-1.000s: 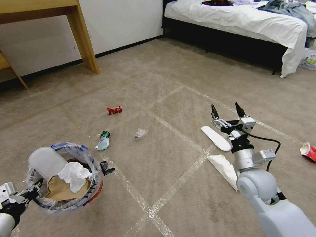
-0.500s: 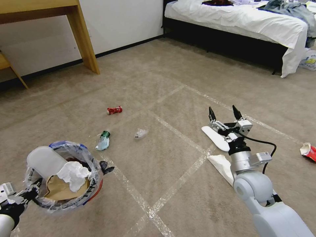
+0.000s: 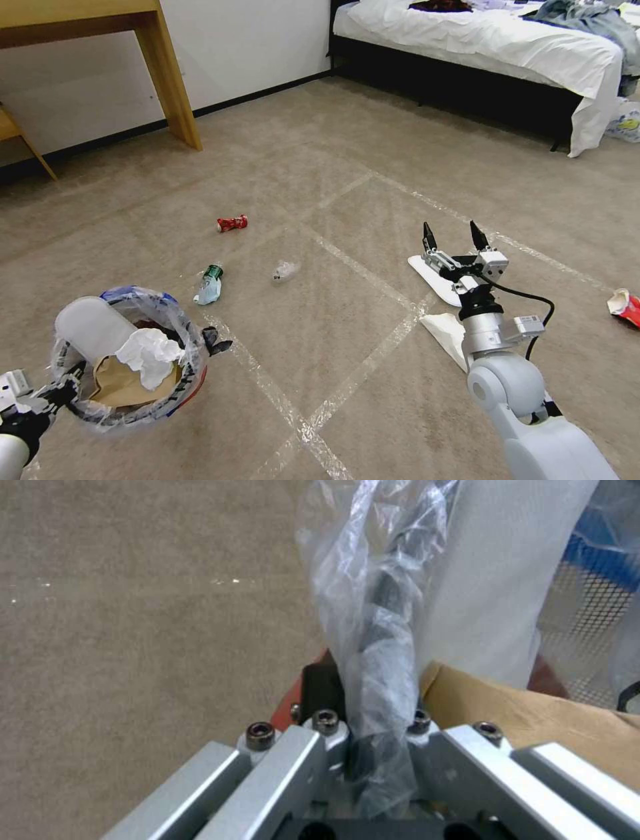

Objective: Pick up the trash bin and place the garbage on the floor into it.

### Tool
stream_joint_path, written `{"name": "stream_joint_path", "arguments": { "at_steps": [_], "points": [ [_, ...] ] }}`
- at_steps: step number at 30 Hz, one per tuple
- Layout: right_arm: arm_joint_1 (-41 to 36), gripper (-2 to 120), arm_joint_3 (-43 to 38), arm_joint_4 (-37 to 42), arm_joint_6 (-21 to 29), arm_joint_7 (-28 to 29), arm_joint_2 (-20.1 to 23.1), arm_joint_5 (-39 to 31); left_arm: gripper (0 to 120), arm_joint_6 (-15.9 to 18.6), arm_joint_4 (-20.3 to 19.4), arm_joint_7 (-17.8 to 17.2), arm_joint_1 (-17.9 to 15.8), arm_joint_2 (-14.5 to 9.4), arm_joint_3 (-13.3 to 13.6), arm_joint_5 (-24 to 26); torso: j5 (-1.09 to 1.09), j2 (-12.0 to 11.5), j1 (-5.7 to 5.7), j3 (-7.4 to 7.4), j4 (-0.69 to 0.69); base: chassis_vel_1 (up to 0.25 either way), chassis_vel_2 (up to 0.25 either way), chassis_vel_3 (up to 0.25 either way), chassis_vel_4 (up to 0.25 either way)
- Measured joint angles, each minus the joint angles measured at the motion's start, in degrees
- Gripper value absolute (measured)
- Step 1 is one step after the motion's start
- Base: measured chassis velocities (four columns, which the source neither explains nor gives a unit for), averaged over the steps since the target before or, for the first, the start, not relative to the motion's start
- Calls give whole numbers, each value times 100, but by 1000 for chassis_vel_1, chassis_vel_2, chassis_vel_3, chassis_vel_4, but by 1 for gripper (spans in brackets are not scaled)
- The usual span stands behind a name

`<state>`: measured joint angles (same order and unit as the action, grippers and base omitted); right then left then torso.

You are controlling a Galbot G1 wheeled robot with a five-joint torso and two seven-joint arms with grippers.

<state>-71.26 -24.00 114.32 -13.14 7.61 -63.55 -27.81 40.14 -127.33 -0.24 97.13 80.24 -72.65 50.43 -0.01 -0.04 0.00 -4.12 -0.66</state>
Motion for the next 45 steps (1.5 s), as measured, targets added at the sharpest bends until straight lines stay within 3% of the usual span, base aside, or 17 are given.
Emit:
{"name": "stream_joint_path", "arguments": {
  "at_steps": [18,45],
  "points": [
    [26,99,5,-86,-4,-7,30,35,1,22,43,140,34,41,-102,-49,0,0,0,0,0,-10,-15,-19,-14],
    [41,99,83,-204,-58,-28,-11,57,1,28,80,156,33,72,-117,-74,0,0,0,0,0,-98,-103,-102,-99]
  ]
}}
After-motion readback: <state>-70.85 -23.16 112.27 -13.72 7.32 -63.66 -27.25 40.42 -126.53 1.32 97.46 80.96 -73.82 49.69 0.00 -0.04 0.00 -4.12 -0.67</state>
